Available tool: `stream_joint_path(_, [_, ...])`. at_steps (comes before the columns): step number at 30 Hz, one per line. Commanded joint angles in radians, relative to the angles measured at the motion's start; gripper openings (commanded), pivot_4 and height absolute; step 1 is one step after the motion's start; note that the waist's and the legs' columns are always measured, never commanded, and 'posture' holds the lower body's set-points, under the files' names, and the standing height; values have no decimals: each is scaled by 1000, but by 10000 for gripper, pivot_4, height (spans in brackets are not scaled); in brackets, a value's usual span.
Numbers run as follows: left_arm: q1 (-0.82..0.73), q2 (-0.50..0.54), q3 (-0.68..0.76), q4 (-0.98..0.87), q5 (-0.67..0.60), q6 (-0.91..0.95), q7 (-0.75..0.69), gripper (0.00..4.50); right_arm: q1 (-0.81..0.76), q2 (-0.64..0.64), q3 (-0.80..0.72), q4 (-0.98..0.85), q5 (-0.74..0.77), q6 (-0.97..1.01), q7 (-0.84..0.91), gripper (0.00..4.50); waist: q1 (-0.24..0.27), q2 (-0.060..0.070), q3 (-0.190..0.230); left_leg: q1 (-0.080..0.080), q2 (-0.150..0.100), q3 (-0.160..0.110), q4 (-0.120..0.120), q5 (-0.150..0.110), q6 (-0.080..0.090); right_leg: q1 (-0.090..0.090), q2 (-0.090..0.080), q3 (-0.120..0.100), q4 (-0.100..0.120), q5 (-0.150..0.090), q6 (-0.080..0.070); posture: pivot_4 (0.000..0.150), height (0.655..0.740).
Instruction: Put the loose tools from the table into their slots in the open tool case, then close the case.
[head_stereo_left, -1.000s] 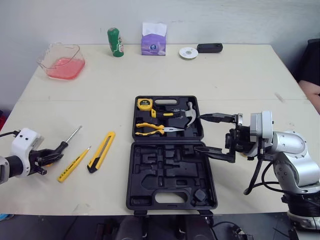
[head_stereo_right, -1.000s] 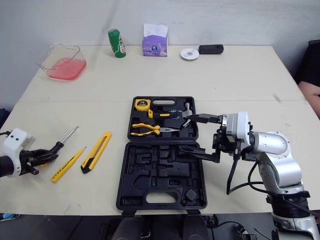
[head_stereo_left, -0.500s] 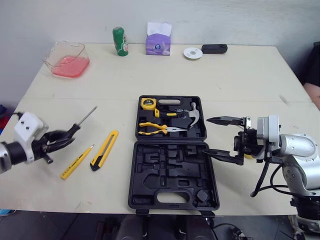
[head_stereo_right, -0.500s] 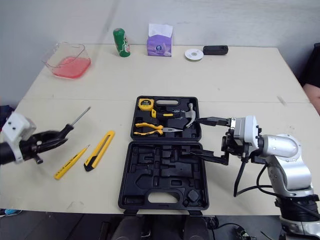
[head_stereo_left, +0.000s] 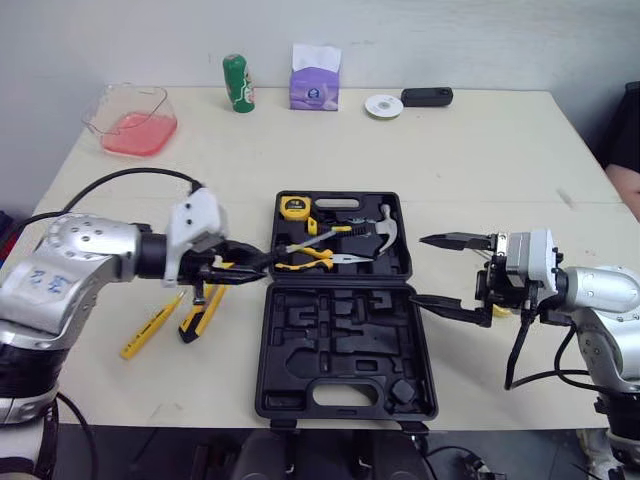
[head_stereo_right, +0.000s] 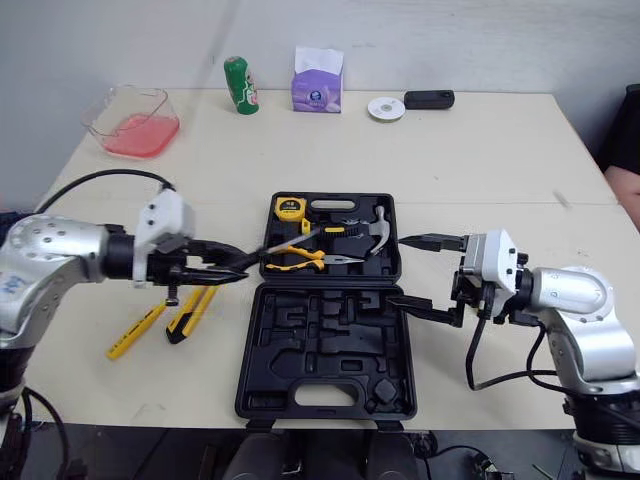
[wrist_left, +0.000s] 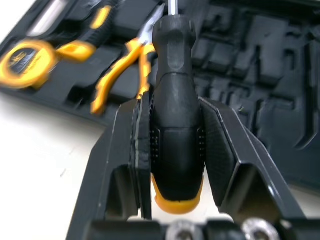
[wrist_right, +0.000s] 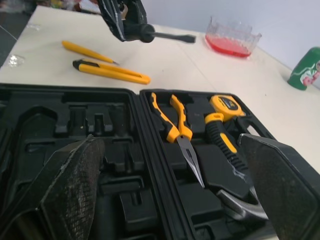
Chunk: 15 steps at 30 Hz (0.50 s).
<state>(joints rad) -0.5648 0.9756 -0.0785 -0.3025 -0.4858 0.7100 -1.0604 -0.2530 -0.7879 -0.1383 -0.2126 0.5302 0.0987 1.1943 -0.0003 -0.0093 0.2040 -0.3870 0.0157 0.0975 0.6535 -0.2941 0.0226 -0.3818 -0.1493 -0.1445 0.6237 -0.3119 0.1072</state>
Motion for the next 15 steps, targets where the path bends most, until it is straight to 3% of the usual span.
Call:
stream_joint_path(1, [-108,-22,-140,-8,93,32,-15,10144,22,-29,-42,-64,3,26,-28,45000,3,0,0,0,0,0,0,0,0,0,0,0,0,0,0,1500,7400])
stream_joint_path(8, [-312,-141,-393,-19,237,126,-21,10143,82,-41,-67,-134,12,68,-72,45000,27,-1,1,-3,0,-1,6,-1,2,0,0,0,1,0,0,1500,7400])
stream_joint_path(15, [-405,-146,-569,-48,374,242,-27,10143,143,-33,-86,-148,10,44,-76,45000,25,-2,1,-3,0,-1,8,-1,2,0,0,0,2,0,0,1500,7400])
